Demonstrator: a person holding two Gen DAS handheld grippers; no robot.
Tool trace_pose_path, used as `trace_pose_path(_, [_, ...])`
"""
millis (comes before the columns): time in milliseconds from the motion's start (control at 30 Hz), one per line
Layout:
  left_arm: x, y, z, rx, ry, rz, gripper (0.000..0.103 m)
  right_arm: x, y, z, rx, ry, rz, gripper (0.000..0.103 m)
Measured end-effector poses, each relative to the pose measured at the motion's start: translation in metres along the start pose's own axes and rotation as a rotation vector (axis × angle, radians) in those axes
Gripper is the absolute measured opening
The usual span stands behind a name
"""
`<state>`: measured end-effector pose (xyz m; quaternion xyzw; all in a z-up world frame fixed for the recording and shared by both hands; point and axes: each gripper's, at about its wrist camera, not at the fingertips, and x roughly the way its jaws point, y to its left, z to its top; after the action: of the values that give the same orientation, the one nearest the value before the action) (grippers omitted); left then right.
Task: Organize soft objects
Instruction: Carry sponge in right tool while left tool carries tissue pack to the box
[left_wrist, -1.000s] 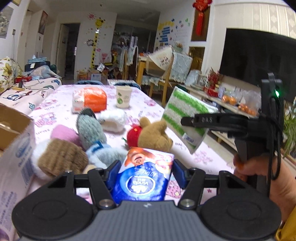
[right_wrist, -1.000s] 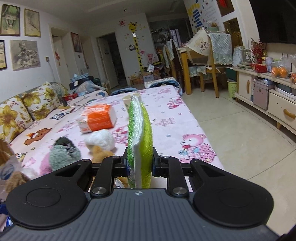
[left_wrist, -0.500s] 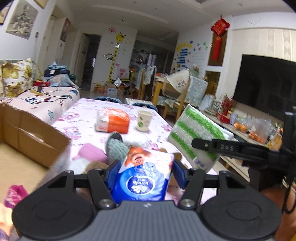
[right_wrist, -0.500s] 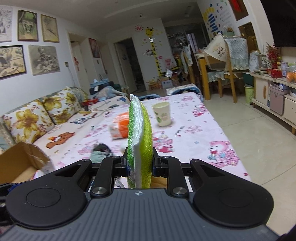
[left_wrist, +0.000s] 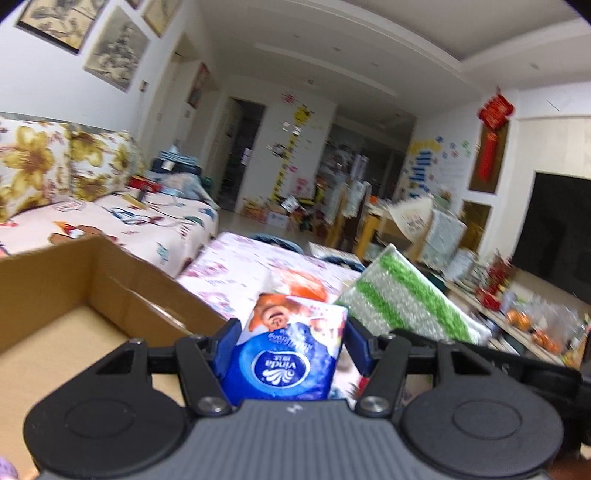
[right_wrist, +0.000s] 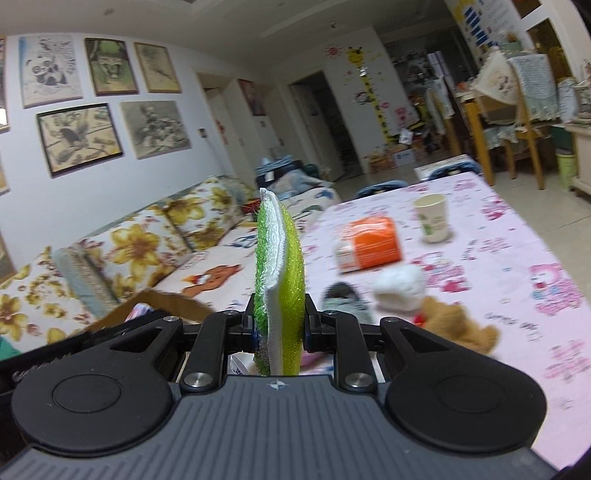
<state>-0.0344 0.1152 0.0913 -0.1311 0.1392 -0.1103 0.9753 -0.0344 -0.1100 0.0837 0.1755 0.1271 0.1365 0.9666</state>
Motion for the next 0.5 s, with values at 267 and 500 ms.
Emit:
trace_pose_path(267, [-0.018,0.032,0.012,-0.079,-0.068,0.143,0.060,0.018,0.036,-0.004,-0.003,0.012,0.093,0.024])
trace_pose_path(500, [-0.027,0.059,0.013,-0.169,-0.095,0.283,0.061,0.032,0.057,-0.012,-0.005,0.050,0.140,0.025])
